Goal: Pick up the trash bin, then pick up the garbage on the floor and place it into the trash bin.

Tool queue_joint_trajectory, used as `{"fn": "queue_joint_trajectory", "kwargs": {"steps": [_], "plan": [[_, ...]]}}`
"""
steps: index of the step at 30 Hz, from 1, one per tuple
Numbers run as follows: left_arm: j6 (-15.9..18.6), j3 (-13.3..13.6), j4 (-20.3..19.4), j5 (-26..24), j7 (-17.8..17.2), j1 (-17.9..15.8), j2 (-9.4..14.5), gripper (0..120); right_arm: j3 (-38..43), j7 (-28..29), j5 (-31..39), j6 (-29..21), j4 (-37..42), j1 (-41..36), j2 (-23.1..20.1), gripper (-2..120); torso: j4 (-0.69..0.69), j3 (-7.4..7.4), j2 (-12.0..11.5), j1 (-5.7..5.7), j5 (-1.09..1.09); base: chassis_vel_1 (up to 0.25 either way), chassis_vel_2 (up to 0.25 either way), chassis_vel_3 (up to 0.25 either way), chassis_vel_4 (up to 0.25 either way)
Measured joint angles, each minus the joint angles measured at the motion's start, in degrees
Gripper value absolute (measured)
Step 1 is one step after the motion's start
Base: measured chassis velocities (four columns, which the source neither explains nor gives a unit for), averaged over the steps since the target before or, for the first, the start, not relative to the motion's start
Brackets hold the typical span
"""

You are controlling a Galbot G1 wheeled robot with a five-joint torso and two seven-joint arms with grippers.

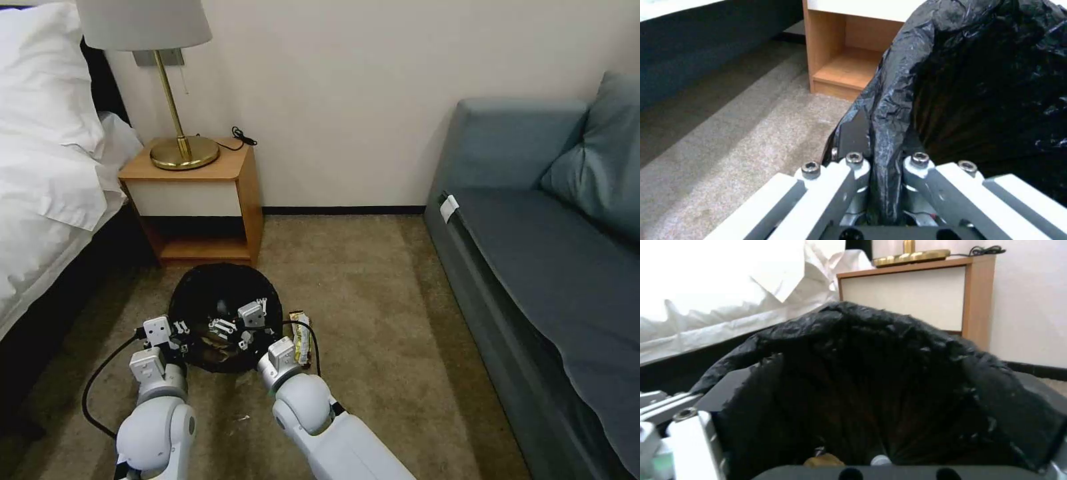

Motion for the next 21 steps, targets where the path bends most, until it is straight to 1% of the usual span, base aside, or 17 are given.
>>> {"fn": "queue_joint_trajectory", "kwargs": {"steps": [7,17,18,19,20,21], "plan": [[0.0,-0.29,0.06,-0.07,-0.02,0.03,0.13,3,2.06,0.97,1.2,-0.86,1.09,1.72,0.02,100,0.0,0.0,0.0,0.0,0.0,0.0,0.0,0.0,0.0],[0.4,-1.57,-0.09,-1.62,-1.0,0.02,0.4,3,6.68,3.83,4.37,-4.57,1.48,6.89,0.02,100,0.0,0.0,0.0,0.0,0.0,0.0,0.0,0.0,0.0],[0.47,-2.17,-0.47,-2.31,-1.34,0.04,0.62,3,7.79,5.74,6.76,-6.55,0.15,9.13,-0.25,100,0.0,0.0,0.0,0.0,0.03,0.0,0.0,0.0,0.0],[0.55,-2.83,-0.88,-2.95,-1.6,0.29,0.99,3,8.67,8.7,11.27,-9.9,-1.93,12.55,-1.76,100,0.0,0.01,0.0,0.0,0.0,0.0,0.0,0.0,0.0],[0.55,-2.83,-0.88,-2.95,-1.6,0.29,0.99,3,8.67,8.7,11.27,-9.9,-1.93,12.55,-1.76,100,0.0,0.01,0.0,0.0,0.0,0.0,0.0,0.0,0.0],[0.59,-3.15,-1.38,-3.31,-1.78,0.53,1.19,3,8.24,11.01,16.28,-13.08,-3.16,15.49,-3.52,100,0.0,0.01,0.0,0.0,0.01,0.0,0.0,0.0,0.0]]}}
